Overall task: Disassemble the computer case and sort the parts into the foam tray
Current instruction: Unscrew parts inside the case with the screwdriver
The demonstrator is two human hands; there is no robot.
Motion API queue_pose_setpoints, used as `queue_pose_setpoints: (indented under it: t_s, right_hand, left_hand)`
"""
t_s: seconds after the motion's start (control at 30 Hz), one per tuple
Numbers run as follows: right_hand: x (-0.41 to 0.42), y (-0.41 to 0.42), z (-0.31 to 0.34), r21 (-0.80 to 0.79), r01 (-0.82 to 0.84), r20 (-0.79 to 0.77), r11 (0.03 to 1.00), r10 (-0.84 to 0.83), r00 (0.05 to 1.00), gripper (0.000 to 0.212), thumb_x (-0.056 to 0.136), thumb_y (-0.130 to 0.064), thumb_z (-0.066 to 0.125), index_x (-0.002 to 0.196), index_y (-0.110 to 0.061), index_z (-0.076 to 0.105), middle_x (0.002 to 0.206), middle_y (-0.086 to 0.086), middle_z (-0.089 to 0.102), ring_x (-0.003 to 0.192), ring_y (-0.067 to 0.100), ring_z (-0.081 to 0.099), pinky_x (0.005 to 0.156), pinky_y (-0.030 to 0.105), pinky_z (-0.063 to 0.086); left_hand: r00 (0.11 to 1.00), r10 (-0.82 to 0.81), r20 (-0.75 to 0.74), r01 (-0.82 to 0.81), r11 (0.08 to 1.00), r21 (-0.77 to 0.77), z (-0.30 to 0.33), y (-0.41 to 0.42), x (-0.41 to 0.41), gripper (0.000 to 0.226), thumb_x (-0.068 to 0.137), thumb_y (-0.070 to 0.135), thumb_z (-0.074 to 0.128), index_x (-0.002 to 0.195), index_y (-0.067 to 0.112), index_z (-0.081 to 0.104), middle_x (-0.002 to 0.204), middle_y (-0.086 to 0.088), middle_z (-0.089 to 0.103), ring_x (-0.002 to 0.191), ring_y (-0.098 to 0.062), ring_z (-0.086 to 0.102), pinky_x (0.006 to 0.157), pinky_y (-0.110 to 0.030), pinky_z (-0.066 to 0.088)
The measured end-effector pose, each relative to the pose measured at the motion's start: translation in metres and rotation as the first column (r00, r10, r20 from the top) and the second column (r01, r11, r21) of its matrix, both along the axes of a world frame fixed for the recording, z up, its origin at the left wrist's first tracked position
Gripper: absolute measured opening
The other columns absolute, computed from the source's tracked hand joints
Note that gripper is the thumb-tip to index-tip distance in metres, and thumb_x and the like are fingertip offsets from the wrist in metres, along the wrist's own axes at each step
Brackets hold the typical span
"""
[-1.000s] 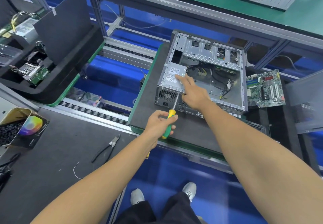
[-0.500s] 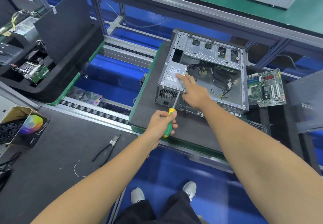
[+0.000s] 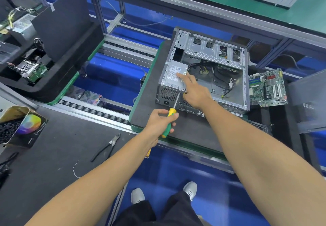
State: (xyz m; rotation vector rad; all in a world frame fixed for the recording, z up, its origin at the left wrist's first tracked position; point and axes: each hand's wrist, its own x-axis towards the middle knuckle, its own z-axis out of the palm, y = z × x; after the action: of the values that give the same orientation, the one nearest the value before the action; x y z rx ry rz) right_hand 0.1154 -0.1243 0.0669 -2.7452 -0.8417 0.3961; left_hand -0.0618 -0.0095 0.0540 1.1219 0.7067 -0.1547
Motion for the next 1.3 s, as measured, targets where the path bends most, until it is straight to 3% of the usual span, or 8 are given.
queue_pose_setpoints:
  t_s: [0.13,0.23,0.43,0.67,0.87,1.1,1.2,1.3]
  right_hand:
    - [-0.001,0.000,0.001,-0.004,-0.003,0.007,1.000,0.003,1.000,0.093,0.082,-0.010,0.052,0.153,-0.053,0.011,0.169,-0.006,0.010,0.104,0.025,0.065,0.053,0.027,0.029]
    - [-0.002,0.000,0.002,-0.005,0.005,0.014,1.000,-0.005,1.000,0.094,0.081,-0.010,0.052,0.154,-0.053,0.012,0.169,-0.006,0.011,0.109,0.025,0.064,0.056,0.030,0.035]
    - [-0.002,0.000,0.001,0.004,-0.003,0.014,1.000,0.003,1.000,0.093,0.082,-0.010,0.053,0.154,-0.053,0.012,0.169,-0.005,0.011,0.113,0.025,0.063,0.061,0.031,0.037]
    - [0.000,-0.001,-0.001,0.015,0.001,0.013,1.000,-0.001,1.000,0.094,0.080,-0.010,0.053,0.152,-0.055,0.012,0.169,-0.005,0.011,0.101,0.023,0.066,0.054,0.028,0.031]
    - [-0.001,0.000,0.000,0.013,0.004,0.015,1.000,-0.004,1.000,0.094,0.080,-0.010,0.054,0.152,-0.055,0.012,0.169,-0.005,0.010,0.107,0.023,0.065,0.060,0.032,0.037]
    - [0.000,0.000,0.000,0.003,-0.003,0.023,1.000,0.003,1.000,0.093,0.081,-0.010,0.053,0.153,-0.053,0.012,0.169,-0.004,0.010,0.105,0.025,0.066,0.058,0.032,0.036]
    - [-0.001,0.000,-0.001,0.005,-0.001,0.019,1.000,0.001,1.000,0.093,0.081,-0.010,0.053,0.153,-0.053,0.012,0.169,-0.004,0.010,0.105,0.025,0.066,0.057,0.030,0.032]
    - [-0.001,0.000,0.000,0.006,0.002,0.022,1.000,-0.002,1.000,0.093,0.081,-0.010,0.053,0.153,-0.052,0.012,0.169,-0.004,0.010,0.106,0.025,0.066,0.055,0.029,0.029]
  left_hand:
    - [0.998,-0.053,0.034,0.055,0.997,-0.061,-0.001,0.003,-0.001,0.033,0.103,0.034,0.062,0.125,0.010,0.053,0.099,-0.012,0.078,0.088,-0.022,0.078,0.067,-0.036,0.062]
    - [0.997,-0.076,-0.001,0.075,0.995,-0.066,0.005,0.003,0.004,0.030,0.109,0.037,0.044,0.122,0.012,0.054,0.098,-0.006,0.078,0.069,-0.014,0.071,0.053,-0.027,0.052]
    - [1.000,-0.026,-0.016,0.026,0.999,0.029,0.003,-0.003,0.004,0.054,0.088,0.036,0.081,0.123,0.014,0.047,0.098,-0.008,0.060,0.067,-0.012,0.057,0.048,-0.022,0.048]
    - [0.999,-0.046,0.008,0.046,0.999,0.002,-0.002,0.004,0.006,0.027,0.108,0.039,0.049,0.119,0.015,0.054,0.089,-0.005,0.077,0.068,-0.015,0.072,0.056,-0.029,0.054]
    - [0.996,-0.073,0.043,0.069,0.995,0.075,-0.003,0.000,0.010,0.052,0.085,0.028,0.085,0.119,0.017,0.047,0.099,-0.011,0.061,0.067,-0.014,0.061,0.052,-0.026,0.051]
    - [0.994,-0.103,0.038,0.105,0.992,-0.063,-0.001,0.001,0.012,0.027,0.109,0.036,0.046,0.125,0.015,0.049,0.095,-0.010,0.078,0.078,-0.023,0.077,0.053,-0.030,0.057]
    - [0.986,-0.166,0.034,0.164,0.985,0.047,0.004,-0.002,0.019,0.041,0.099,0.048,0.063,0.121,0.019,0.045,0.107,-0.008,0.065,0.070,-0.014,0.067,0.048,-0.027,0.050]
    - [0.983,-0.179,0.037,0.174,0.980,0.098,0.003,-0.004,0.021,0.054,0.085,0.031,0.084,0.121,0.021,0.046,0.108,-0.012,0.059,0.079,-0.015,0.063,0.054,-0.024,0.054]
